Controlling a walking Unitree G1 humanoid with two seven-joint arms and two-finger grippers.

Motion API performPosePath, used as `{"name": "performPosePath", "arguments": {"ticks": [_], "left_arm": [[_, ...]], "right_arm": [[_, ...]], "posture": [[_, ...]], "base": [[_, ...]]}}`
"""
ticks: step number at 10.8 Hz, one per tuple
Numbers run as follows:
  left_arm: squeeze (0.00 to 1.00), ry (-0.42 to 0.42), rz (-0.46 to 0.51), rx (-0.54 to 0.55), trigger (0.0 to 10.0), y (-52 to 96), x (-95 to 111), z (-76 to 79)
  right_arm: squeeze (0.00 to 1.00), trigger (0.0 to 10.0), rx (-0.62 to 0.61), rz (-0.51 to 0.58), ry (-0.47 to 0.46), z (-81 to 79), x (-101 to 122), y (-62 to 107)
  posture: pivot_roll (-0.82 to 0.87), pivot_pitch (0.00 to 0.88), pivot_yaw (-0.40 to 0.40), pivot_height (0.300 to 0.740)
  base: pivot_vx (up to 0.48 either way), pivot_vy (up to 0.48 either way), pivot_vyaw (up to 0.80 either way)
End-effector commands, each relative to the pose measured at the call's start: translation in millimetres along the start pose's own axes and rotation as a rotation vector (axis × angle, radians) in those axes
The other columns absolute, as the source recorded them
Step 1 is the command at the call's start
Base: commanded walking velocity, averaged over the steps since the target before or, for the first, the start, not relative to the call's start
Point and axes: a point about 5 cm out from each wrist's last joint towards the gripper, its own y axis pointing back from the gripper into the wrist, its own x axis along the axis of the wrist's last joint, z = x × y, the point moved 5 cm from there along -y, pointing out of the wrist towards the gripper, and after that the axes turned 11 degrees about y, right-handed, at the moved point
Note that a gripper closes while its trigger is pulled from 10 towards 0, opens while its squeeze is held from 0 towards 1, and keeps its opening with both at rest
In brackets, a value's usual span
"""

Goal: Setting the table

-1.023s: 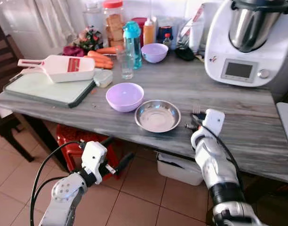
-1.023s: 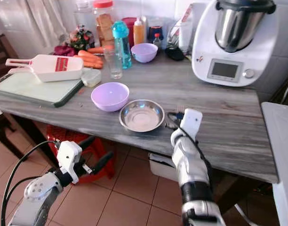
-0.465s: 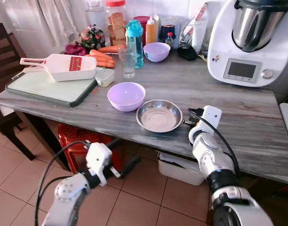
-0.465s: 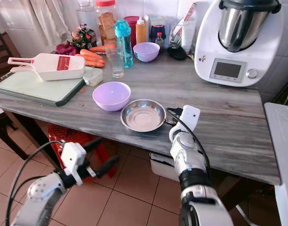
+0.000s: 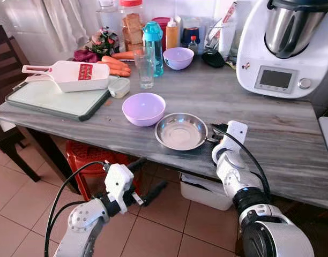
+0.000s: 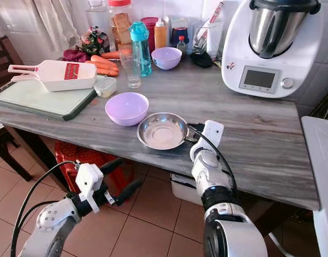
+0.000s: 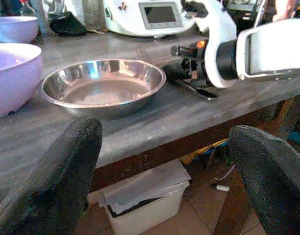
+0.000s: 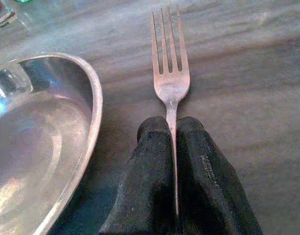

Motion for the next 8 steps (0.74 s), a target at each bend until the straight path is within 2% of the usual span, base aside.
{"name": "performPosePath", "arguments": {"ticks": [1,3,4,5,8], "left_arm": [[0.00,-0.011,-0.007,-0.002,10.0,1.0,1.5,0.2],[0.00,-0.014,-0.011,0.002,10.0,2.0,2.2,-0.5],[0.00,-0.013,-0.012,0.002,10.0,1.9,2.6,-0.8],[0.00,-0.013,-0.015,0.000,10.0,2.0,2.4,-0.7],[0.00,-0.018,-0.025,-0.002,10.0,2.2,-0.4,-2.1]], "right_arm": [[0.00,10.0,0.012,0.013,0.005,-5.2,5.7,-1.1],[0.00,10.0,0.014,0.010,0.006,-6.8,3.6,-1.5],[0.20,10.0,0.009,0.006,0.001,-6.3,1.5,-1.4],[0.99,10.0,0.006,0.001,-0.002,-6.0,-0.9,-1.3],[1.00,10.0,0.005,0.004,-0.011,-4.9,-0.5,-1.7]], "posture": [[0.04,0.000,0.030,0.740],[0.04,0.000,0.031,0.740],[0.04,0.000,0.031,0.740],[0.04,0.000,0.033,0.740],[0.04,0.000,0.030,0.740]], "base": [[0.000,0.000,0.00],[0.000,0.000,0.00],[0.000,0.000,0.00],[0.000,0.000,0.00],[0.000,0.000,0.00]]}}
